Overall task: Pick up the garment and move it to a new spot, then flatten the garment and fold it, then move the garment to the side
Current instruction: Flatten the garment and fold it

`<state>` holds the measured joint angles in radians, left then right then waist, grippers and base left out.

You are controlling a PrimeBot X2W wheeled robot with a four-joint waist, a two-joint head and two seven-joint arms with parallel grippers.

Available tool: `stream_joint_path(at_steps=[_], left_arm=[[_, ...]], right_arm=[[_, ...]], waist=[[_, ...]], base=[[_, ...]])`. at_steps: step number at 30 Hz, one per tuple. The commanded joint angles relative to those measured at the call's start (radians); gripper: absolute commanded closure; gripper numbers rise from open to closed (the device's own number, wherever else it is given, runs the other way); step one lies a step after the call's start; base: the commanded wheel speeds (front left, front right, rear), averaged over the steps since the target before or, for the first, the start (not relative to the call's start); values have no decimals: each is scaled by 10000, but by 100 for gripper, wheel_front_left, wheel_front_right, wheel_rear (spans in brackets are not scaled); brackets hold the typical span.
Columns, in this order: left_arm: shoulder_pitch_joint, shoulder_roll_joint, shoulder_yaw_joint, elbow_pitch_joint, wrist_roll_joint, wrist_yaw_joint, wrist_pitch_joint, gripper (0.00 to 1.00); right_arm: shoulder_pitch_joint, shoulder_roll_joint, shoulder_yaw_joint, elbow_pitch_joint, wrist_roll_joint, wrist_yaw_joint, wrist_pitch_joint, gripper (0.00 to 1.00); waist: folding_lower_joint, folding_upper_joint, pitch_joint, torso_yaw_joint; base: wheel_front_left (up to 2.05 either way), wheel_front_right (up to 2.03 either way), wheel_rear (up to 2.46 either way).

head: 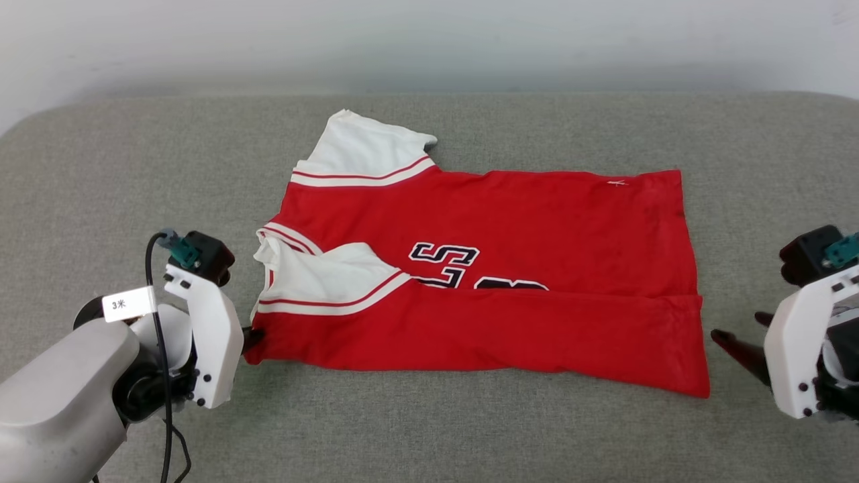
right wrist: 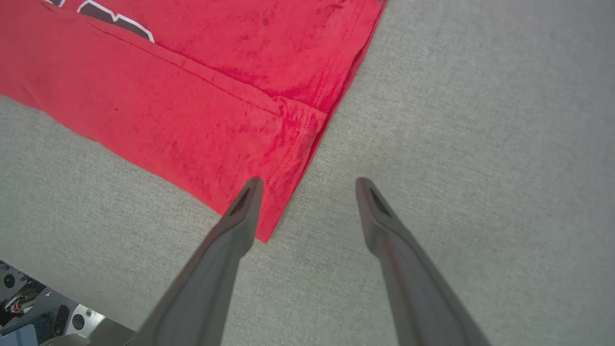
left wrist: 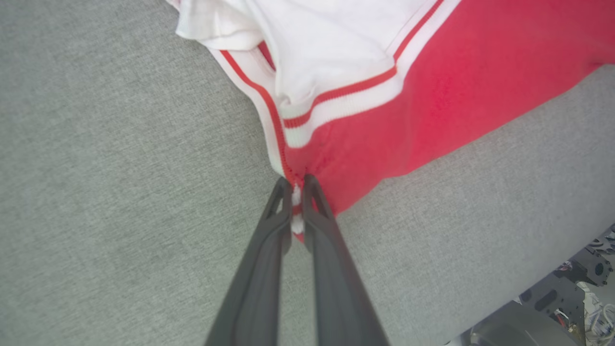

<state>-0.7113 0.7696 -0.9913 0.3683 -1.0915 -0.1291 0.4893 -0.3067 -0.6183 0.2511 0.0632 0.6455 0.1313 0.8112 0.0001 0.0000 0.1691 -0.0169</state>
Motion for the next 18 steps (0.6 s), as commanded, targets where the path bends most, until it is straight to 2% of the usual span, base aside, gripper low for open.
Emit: stream_joint_path(at_steps=[1, 8, 13, 17, 18], left_arm=[[-174, -66, -1, -44, 78, -10, -75, 100], [-395, -66, -58, -156, 194, -10, -192, 100], [-472, -16, -129, -130, 222, -12, -275, 100], [-452, -4, -173, -44, 131, -10, -361, 100], [-424, 14, -179, -17, 103, -10, -382, 100]], right_arm=[[47, 150, 82, 115, -61, -10, 86, 0], [-26, 770, 357, 1151, -326, -10, 16, 0], [99, 1020, 1158, 2104, -415, -9, -158, 0], [-9, 1141, 1719, 2585, -322, -7, -707, 0], [-70, 1146, 1815, 2656, -278, -7, -876, 53]], waist=[[-1, 0, 122, 73], [-1, 0, 573, 280], [-1, 0, 775, 347], [-1, 0, 814, 325], [-1, 0, 794, 304]], base=[[0, 0, 0], [0, 0, 0], [0, 0, 0], [0, 0, 0], [0, 0, 0]])
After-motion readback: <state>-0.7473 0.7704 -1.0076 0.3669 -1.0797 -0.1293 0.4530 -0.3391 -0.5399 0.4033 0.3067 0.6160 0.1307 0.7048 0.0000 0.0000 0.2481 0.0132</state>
